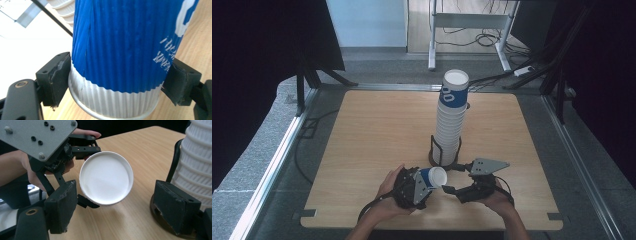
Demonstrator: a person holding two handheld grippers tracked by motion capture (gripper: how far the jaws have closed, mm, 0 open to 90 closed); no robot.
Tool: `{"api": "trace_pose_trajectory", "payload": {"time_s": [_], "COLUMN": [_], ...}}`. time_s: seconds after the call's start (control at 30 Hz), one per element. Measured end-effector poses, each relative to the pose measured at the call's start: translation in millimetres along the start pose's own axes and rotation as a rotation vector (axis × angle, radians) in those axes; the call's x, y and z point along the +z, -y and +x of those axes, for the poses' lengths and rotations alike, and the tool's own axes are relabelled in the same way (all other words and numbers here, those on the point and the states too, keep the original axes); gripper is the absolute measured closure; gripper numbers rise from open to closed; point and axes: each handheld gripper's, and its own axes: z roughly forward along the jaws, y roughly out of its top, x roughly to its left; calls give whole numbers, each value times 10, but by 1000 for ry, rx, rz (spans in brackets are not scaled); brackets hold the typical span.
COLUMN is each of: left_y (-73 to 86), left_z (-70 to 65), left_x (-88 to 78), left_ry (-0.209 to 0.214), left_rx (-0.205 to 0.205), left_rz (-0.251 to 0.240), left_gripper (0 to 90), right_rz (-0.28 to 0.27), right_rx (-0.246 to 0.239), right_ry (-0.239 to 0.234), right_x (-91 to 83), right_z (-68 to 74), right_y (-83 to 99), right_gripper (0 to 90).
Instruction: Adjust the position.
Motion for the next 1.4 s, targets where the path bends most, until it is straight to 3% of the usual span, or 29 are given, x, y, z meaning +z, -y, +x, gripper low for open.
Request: {"api": "trace_pose_trajectory", "payload": {"time_s": [0.17,0.4,0.53,0.77,1.13,1.4], "left_y": [0,-18,-23,-57,-69,-90], "left_z": [-51,-79,-112,-190,-252,-313], "left_x": [33,12,27,60,69,84], "left_ry": [-29,-74,-85,-105,-119,-144], "left_rx": [45,101,122,161,181,200], "left_rz": [26,45,55,61,50,35], "left_gripper": [176,176,176,176,176,175], "right_rz": [51,95,148,292,688,826], "right_rx": [-1,-8,-17,-2,-37,-50], "right_ry": [-36,-43,-52,-88,-93,-94], "right_x": [64,41,14,102,362,608], "right_z": [5,-10,-10,0,11,68], "right_y": [33,52,52,-20,-478,-589], "right_gripper": [195,190,188,182,186,186]}}
